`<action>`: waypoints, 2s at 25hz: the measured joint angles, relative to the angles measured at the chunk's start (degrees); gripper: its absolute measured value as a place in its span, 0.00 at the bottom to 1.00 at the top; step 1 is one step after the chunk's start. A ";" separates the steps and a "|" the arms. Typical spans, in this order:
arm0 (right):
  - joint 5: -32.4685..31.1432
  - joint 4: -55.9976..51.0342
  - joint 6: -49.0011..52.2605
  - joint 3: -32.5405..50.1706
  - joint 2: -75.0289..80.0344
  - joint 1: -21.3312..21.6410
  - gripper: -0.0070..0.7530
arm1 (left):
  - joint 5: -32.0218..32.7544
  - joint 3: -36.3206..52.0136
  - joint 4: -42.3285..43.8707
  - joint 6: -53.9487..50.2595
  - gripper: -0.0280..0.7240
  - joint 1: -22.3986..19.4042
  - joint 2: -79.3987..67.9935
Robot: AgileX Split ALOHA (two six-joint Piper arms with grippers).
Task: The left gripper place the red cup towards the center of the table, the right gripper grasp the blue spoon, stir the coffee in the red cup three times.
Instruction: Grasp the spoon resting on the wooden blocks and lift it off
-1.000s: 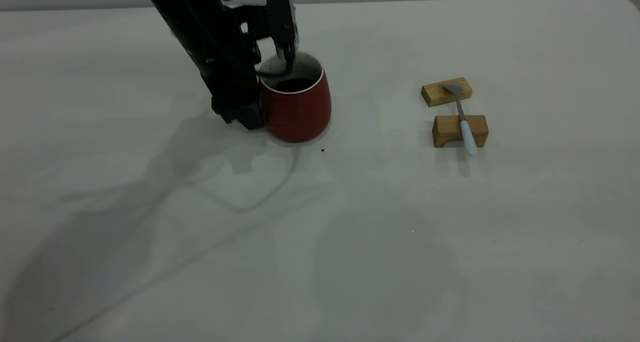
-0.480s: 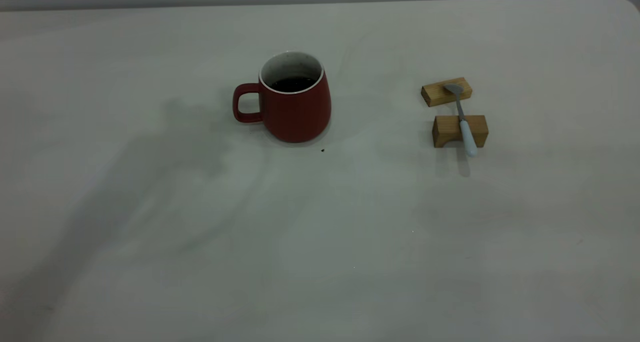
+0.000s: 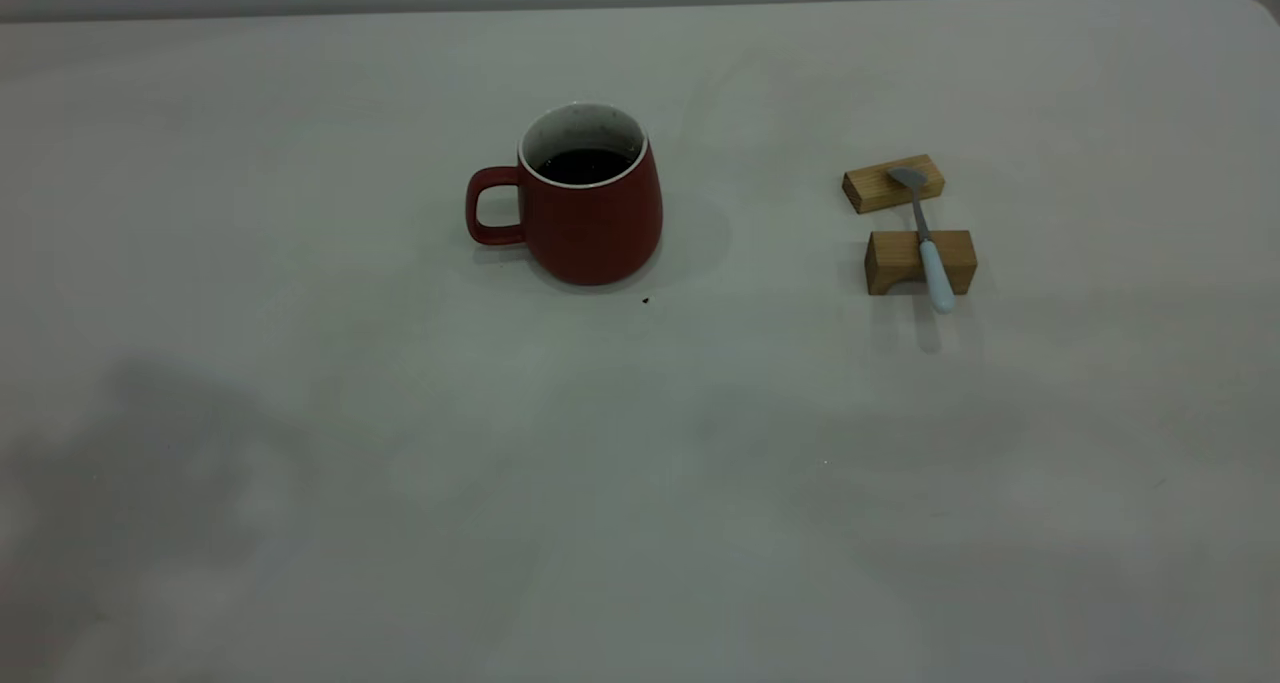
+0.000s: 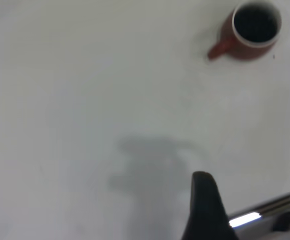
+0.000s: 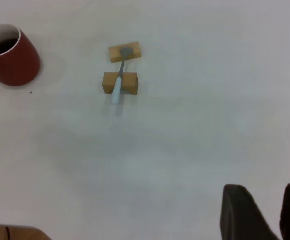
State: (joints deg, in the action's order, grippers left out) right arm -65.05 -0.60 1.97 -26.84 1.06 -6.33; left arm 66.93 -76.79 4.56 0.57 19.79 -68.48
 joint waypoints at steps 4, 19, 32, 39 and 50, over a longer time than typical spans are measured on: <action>0.00 0.00 0.00 0.00 0.00 0.00 0.32 | 0.00 12.85 0.00 -5.78 0.78 0.00 10.94; 0.00 0.00 0.05 0.00 0.00 0.00 0.32 | -2.69 48.77 -1.24 -10.71 0.78 0.00 41.23; 0.00 -0.44 0.12 0.00 0.00 0.00 0.32 | -2.73 48.84 -0.41 -10.41 0.78 -0.40 64.43; 0.88 -5.56 0.53 0.00 0.00 0.00 0.33 | -1.73 48.84 -1.07 -10.64 0.78 -5.40 69.54; 15.02 -9.07 -2.41 -2.42 23.83 0.00 0.62 | -1.73 48.84 -1.07 -10.92 0.78 -18.51 69.58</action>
State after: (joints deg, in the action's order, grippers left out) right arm -50.03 -9.67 -0.44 -29.26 24.89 -6.33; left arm 65.19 -27.95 3.49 -10.35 1.28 1.10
